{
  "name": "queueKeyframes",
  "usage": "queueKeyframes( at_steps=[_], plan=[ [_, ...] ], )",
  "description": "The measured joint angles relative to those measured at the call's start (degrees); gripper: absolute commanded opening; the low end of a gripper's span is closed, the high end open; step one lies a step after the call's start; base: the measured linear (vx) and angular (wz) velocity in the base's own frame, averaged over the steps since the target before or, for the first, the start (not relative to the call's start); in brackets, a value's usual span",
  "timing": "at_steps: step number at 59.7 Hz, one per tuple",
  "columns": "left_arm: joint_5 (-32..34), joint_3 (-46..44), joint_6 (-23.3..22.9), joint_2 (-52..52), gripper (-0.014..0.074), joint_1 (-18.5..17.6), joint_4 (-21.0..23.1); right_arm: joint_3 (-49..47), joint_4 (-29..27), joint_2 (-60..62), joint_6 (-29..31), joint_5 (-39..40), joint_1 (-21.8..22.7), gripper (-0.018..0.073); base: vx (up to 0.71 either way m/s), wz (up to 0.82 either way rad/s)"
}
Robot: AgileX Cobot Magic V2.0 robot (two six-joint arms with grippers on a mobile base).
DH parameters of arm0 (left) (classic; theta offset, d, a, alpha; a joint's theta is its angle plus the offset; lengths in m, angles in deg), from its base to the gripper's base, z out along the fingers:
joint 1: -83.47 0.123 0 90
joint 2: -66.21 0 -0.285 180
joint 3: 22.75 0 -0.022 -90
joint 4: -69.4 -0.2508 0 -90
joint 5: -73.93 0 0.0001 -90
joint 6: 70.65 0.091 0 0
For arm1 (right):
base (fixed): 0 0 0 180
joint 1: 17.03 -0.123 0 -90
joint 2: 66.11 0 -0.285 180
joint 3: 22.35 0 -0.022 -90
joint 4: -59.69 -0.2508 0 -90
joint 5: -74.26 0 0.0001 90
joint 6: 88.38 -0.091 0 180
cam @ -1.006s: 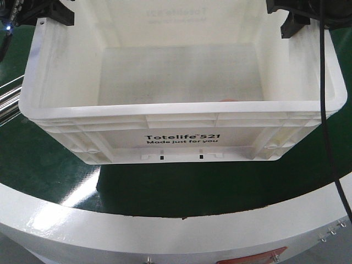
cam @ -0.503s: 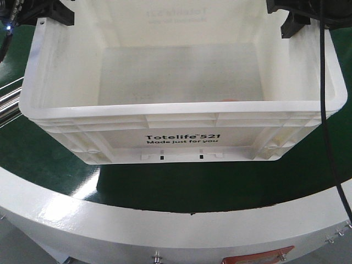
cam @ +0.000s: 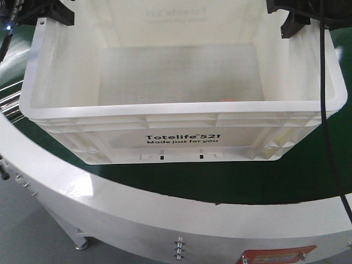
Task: Place moving items into box and shelve
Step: 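Hold the tote while the base turns away from the table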
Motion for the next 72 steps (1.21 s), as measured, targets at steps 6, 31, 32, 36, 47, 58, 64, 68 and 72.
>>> queueKeyframes(
  at_steps=[6, 31, 32, 36, 47, 58, 64, 68, 72],
  plan=[
    [0.0, 0.0, 0.0, 0.0, 0.0, 0.0, 0.0, 0.0, 0.0, 0.0, 0.0, 0.0, 0.0, -0.0005, -0.07, 0.29],
    [0.0, 0.0, 0.0, 0.0, 0.0, 0.0, 0.0, 0.0, 0.0, 0.0, 0.0, 0.0, 0.0, -0.0005, -0.09, 0.34],
    [0.0, 0.0, 0.0, 0.0, 0.0, 0.0, 0.0, 0.0, 0.0, 0.0, 0.0, 0.0, 0.0, -0.0005, -0.1, 0.38],
    [0.0, 0.0, 0.0, 0.0, 0.0, 0.0, 0.0, 0.0, 0.0, 0.0, 0.0, 0.0, 0.0, -0.0005, -0.1, 0.38],
    [0.0, 0.0, 0.0, 0.0, 0.0, 0.0, 0.0, 0.0, 0.0, 0.0, 0.0, 0.0, 0.0, -0.0005, -0.1, 0.39],
    [0.0, 0.0, 0.0, 0.0, 0.0, 0.0, 0.0, 0.0, 0.0, 0.0, 0.0, 0.0, 0.0, -0.0005, -0.11, 0.41],
    [0.0, 0.0, 0.0, 0.0, 0.0, 0.0, 0.0, 0.0, 0.0, 0.0, 0.0, 0.0, 0.0, -0.0005, -0.11, 0.44],
    [0.0, 0.0, 0.0, 0.0, 0.0, 0.0, 0.0, 0.0, 0.0, 0.0, 0.0, 0.0, 0.0, -0.0005, -0.12, 0.45],
    [0.0, 0.0, 0.0, 0.0, 0.0, 0.0, 0.0, 0.0, 0.0, 0.0, 0.0, 0.0, 0.0, -0.0005, -0.12, 0.47]
  ],
)
